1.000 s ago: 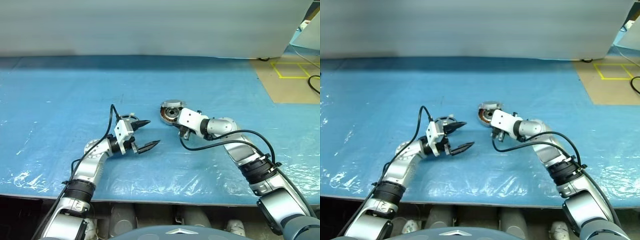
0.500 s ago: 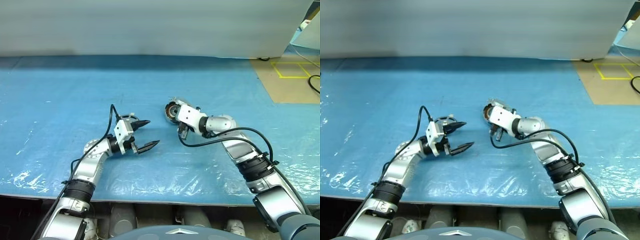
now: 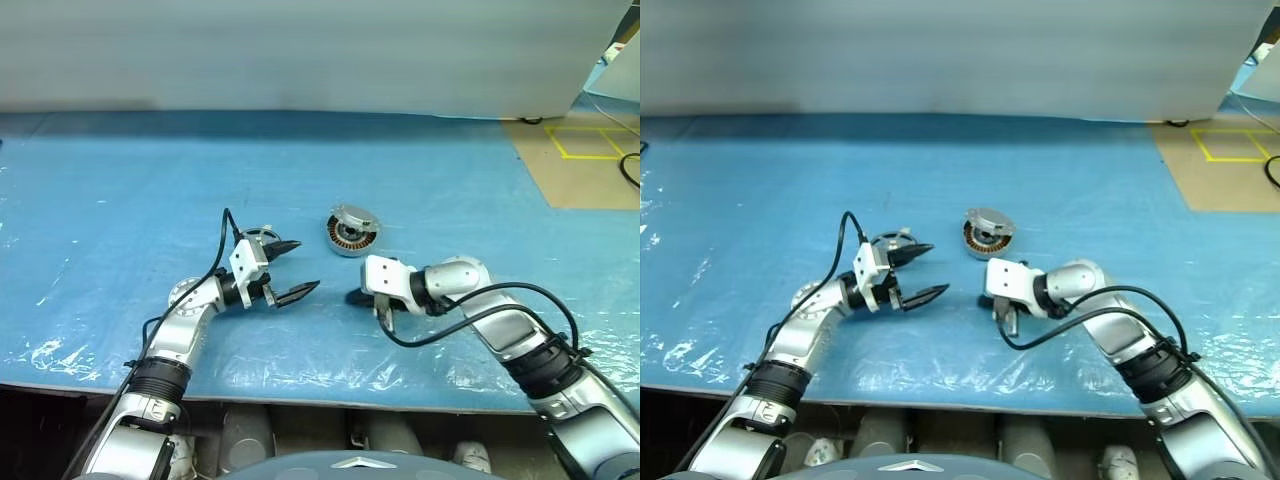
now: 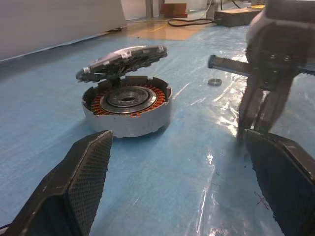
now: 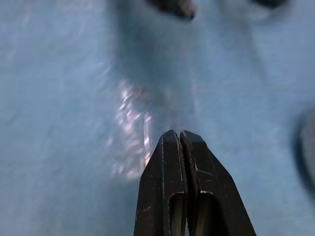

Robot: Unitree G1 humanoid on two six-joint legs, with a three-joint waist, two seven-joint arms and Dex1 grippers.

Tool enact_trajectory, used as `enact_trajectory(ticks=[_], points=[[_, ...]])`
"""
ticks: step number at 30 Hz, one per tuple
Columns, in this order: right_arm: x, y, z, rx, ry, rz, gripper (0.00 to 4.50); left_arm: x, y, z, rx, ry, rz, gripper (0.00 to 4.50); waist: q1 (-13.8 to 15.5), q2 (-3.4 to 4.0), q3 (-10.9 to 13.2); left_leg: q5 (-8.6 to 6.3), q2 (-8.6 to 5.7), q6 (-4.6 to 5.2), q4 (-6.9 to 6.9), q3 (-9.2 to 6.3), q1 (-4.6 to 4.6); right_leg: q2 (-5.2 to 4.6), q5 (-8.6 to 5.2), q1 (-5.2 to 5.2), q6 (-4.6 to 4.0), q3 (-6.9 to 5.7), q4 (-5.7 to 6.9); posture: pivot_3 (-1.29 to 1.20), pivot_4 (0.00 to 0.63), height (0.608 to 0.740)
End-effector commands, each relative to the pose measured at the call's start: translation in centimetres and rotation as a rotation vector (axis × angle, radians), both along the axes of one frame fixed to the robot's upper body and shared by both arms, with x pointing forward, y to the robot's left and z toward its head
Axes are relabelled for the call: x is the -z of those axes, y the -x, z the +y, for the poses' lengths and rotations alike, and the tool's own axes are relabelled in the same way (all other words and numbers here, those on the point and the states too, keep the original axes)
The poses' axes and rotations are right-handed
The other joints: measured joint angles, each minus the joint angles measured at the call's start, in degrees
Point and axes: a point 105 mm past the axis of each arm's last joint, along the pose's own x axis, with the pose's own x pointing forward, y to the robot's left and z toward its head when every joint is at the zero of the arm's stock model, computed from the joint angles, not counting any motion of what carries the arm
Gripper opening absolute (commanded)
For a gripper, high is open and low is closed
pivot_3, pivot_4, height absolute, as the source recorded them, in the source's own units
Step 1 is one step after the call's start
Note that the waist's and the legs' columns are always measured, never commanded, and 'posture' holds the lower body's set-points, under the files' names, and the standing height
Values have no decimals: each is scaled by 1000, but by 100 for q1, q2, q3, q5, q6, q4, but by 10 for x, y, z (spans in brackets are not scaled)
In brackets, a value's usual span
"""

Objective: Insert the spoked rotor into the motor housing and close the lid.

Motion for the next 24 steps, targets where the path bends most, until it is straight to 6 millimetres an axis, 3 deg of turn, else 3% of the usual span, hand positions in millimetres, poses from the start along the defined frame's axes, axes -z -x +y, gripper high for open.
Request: enact_trajectory(ticks=[1,10,18,24], points=[[-26,-12,3,15,-69,-105,19,-6,0,0,6,6,-27,4500,3,0,0,1,0,0,1,0,-2,0,0,1,0,0,-2,0,150,740],[-35,-21,6,53,-125,-167,19,-5,0,-1,11,4,-22,4500,54,0,0,10,-1,15,-9,-1,-8,0,0,-2,0,-5,-7,0,150,740],[-36,-35,-1,117,-107,-218,2677,-4,1,-1,12,4,-19,4500,59,0,0,1,-1,-1,-2,-1,-7,0,0,-1,1,-3,-6,0,150,740],[-24,-44,-11,176,-44,-234,2677,-4,1,-1,14,4,-17,4500,57,0,0,1,-2,-2,-3,-1,-8,0,0,-2,1,-3,-6,0,150,740]])
